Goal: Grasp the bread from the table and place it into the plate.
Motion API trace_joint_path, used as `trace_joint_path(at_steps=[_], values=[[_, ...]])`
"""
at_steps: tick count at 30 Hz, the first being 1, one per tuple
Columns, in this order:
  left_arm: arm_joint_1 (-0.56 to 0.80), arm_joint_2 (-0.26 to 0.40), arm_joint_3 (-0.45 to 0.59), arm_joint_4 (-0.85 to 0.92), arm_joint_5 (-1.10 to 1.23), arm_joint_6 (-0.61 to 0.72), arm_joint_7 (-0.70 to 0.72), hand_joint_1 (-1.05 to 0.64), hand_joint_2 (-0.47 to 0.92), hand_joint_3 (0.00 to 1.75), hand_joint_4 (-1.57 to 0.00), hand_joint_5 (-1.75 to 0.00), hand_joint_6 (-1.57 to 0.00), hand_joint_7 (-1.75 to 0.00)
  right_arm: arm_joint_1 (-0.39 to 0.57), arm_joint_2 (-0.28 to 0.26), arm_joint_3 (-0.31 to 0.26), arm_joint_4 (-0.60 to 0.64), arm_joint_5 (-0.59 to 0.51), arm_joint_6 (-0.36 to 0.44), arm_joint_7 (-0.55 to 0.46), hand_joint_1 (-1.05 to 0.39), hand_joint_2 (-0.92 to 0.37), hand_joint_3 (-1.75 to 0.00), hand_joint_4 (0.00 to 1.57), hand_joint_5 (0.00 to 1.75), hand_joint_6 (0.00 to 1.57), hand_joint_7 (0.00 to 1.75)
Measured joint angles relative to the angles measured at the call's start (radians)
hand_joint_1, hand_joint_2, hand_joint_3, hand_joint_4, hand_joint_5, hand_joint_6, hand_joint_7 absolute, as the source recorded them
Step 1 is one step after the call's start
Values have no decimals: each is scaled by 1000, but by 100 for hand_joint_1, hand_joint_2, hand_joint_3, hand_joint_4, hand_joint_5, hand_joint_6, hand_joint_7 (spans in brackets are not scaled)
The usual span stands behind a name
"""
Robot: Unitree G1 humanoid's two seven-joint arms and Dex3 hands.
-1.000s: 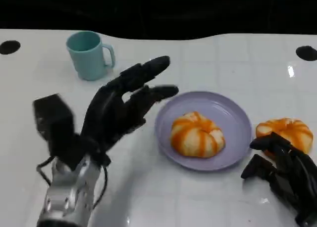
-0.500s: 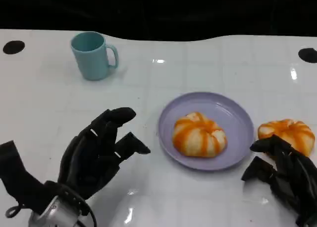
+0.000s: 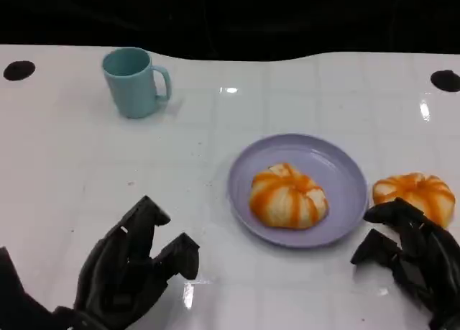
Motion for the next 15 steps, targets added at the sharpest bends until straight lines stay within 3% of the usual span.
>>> trace_joint_path(at_steps=[15], values=[[-6, -8, 0, 81, 62, -73, -23, -54, 92, 31, -85, -175, -63, -175, 5, -1, -2, -14, 2, 20, 14, -52, -92, -21, 63, 157, 61, 118]])
